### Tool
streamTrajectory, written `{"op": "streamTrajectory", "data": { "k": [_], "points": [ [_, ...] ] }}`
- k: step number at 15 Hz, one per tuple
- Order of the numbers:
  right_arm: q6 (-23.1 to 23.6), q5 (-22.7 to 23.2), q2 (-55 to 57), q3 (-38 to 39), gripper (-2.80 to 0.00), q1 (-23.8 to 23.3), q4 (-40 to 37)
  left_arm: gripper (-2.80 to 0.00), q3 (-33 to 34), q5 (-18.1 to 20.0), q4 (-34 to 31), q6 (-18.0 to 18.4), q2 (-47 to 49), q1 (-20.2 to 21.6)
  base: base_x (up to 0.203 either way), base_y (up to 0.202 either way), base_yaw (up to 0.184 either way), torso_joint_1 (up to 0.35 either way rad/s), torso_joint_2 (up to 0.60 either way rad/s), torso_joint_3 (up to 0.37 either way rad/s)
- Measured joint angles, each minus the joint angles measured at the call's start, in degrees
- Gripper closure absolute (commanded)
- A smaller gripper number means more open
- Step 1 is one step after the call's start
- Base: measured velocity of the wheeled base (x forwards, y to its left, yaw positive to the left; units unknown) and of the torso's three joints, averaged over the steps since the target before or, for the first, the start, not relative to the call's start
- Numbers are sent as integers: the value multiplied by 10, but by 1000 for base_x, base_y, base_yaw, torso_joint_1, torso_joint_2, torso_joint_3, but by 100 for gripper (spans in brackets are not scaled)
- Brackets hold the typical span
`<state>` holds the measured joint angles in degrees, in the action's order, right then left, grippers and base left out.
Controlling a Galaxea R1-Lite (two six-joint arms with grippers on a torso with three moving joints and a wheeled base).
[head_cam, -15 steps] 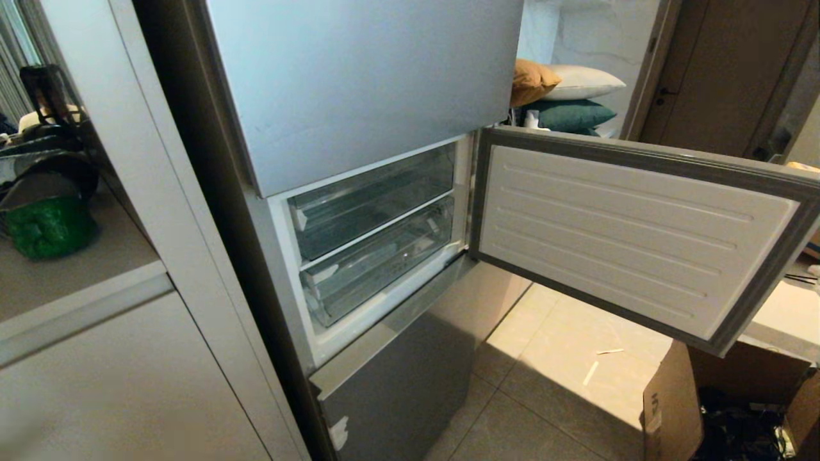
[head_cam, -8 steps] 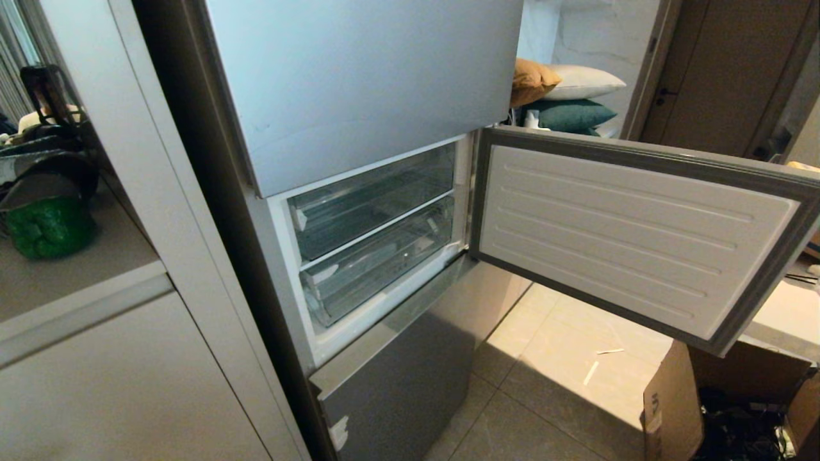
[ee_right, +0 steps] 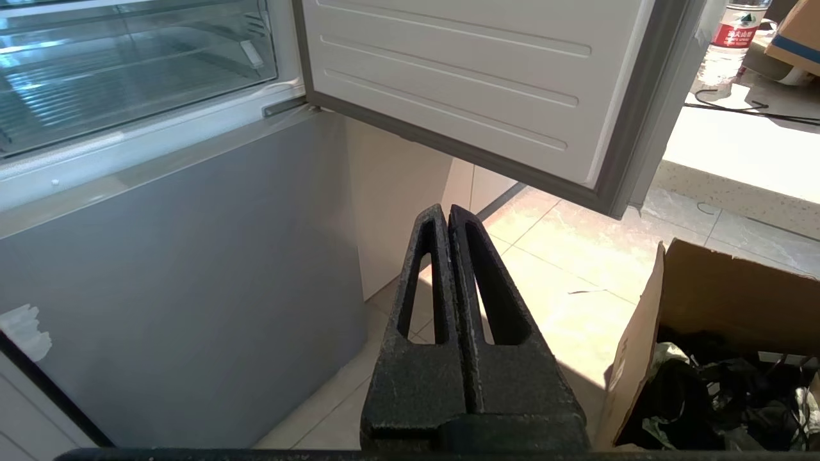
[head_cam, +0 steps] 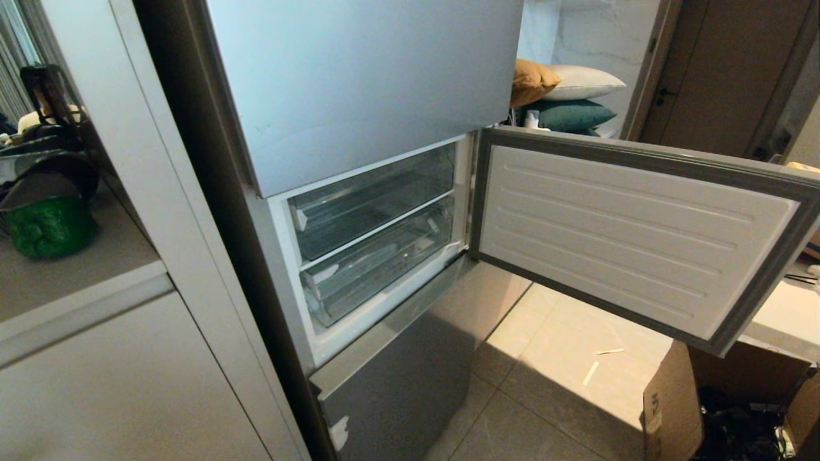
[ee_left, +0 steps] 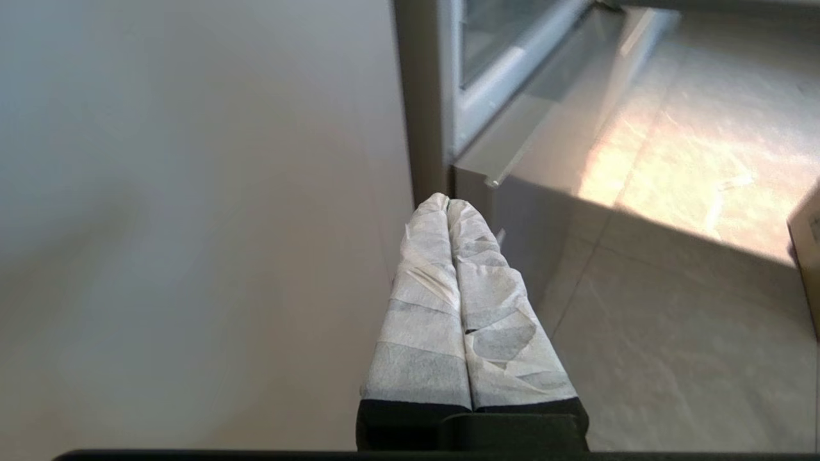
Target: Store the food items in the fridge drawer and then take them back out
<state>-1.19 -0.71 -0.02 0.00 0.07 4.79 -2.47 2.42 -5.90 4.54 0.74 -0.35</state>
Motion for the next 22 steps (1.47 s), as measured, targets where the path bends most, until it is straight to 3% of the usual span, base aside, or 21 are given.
{"op": "streamTrajectory", "data": {
  "k": [9,19,22],
  "points": [
    [-1,0,0,0,0,0,0,0,1,-9,1,-3,-6,0,0,0,0,0,0,0],
    [-1,0,0,0,0,0,0,0,1,-9,1,-3,-6,0,1,-9,169,3,1,2],
    [-1,0,0,0,0,0,0,0,1,-9,1,-3,-6,0,1,-3,59,2,-1,-1]
  ]
}}
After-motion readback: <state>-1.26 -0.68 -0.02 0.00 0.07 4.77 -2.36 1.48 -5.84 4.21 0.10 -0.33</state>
